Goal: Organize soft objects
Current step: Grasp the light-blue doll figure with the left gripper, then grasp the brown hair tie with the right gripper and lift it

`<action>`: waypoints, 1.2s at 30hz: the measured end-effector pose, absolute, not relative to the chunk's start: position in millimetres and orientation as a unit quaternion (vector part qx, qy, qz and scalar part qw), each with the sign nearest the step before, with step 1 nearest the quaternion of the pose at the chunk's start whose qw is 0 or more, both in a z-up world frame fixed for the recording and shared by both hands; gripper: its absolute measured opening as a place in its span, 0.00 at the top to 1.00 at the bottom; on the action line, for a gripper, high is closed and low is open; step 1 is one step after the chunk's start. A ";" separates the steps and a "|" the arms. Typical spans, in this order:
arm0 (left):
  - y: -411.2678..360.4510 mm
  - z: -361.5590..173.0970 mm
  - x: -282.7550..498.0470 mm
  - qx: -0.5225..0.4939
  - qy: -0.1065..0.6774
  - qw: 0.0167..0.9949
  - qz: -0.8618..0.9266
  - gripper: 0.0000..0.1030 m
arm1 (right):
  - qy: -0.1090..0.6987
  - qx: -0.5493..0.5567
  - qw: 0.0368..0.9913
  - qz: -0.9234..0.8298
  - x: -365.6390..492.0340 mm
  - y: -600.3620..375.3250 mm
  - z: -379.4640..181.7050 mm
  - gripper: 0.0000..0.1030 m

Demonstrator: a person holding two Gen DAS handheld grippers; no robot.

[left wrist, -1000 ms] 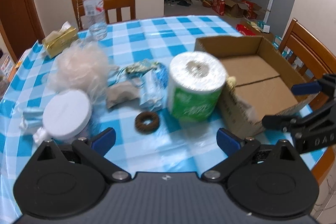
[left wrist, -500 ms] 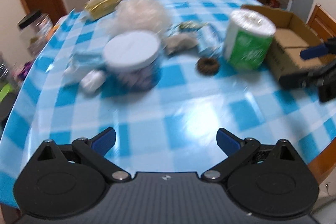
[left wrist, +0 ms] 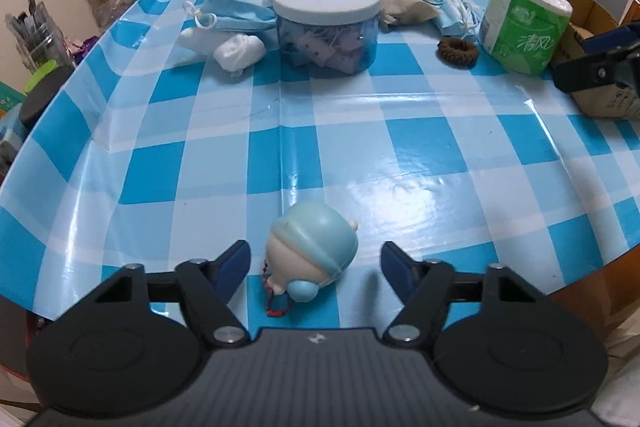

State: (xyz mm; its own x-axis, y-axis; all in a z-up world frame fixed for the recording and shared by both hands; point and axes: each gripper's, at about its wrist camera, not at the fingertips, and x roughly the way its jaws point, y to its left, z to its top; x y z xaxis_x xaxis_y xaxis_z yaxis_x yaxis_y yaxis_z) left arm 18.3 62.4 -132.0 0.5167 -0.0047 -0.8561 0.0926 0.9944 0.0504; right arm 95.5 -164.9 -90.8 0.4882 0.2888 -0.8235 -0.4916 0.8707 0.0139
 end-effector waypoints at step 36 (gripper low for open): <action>65.5 -116.2 68.0 0.033 0.470 0.878 -0.086 0.55 | 0.433 -0.099 0.884 0.147 149.5 -125.1 -167.5 0.21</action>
